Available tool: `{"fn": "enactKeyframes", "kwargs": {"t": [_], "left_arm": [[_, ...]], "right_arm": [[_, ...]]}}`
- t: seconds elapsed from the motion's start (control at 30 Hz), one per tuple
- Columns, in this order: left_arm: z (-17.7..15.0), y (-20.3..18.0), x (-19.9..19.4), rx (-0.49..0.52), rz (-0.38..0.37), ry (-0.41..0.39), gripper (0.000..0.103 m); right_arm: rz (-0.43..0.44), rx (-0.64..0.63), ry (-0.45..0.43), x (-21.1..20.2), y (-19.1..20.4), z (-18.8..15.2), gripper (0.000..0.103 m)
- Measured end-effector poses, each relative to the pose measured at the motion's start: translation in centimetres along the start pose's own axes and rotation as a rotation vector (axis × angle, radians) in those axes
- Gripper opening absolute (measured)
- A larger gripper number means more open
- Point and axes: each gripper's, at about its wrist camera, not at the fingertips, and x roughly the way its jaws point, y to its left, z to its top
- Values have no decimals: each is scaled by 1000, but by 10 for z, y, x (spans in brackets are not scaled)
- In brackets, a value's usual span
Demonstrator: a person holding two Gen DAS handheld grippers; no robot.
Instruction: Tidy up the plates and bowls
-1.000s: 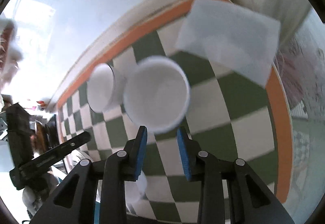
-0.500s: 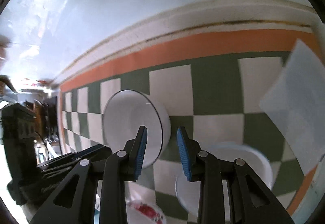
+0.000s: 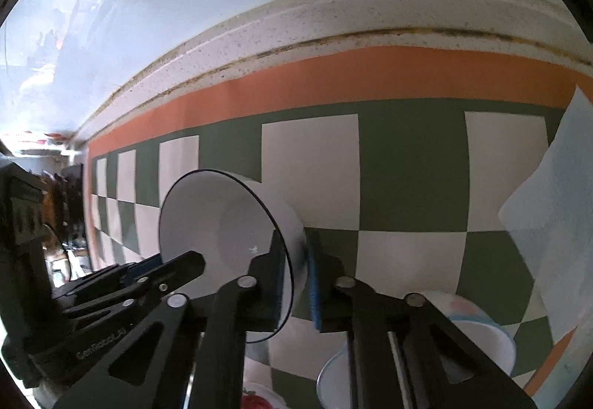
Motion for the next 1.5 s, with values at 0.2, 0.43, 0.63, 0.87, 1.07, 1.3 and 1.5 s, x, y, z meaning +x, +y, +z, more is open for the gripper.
{"fn": "enactKeyframes", "kwargs": {"t": [0.2, 0.43, 0.63, 0.87, 1.07, 1.3, 1.5], "left_arm": [[-3, -5, -10, 34, 29, -32, 25], [-10, -10, -29, 60, 33, -65, 25], [-29, -9, -51, 70, 5, -90, 25], [-73, -8, -77, 121, -11, -106, 25], [-119, -2, -89, 156, -37, -84, 25], [-165, 9, -87, 186, -64, -27, 25], [-183, 11, -68, 208, -29, 9, 25]], "right_arm": [[-19, -16, -1, -1, 8, -4, 9], [-5, -13, -10, -15, 15, -15, 9], [16, -13, -38, -44, 24, -36, 8], [9, -16, -59, -74, 38, -85, 9], [15, -7, -57, -87, 46, -143, 9], [13, -5, -31, -89, 48, -212, 9], [16, 28, 11, -68, 39, -246, 9]]}}
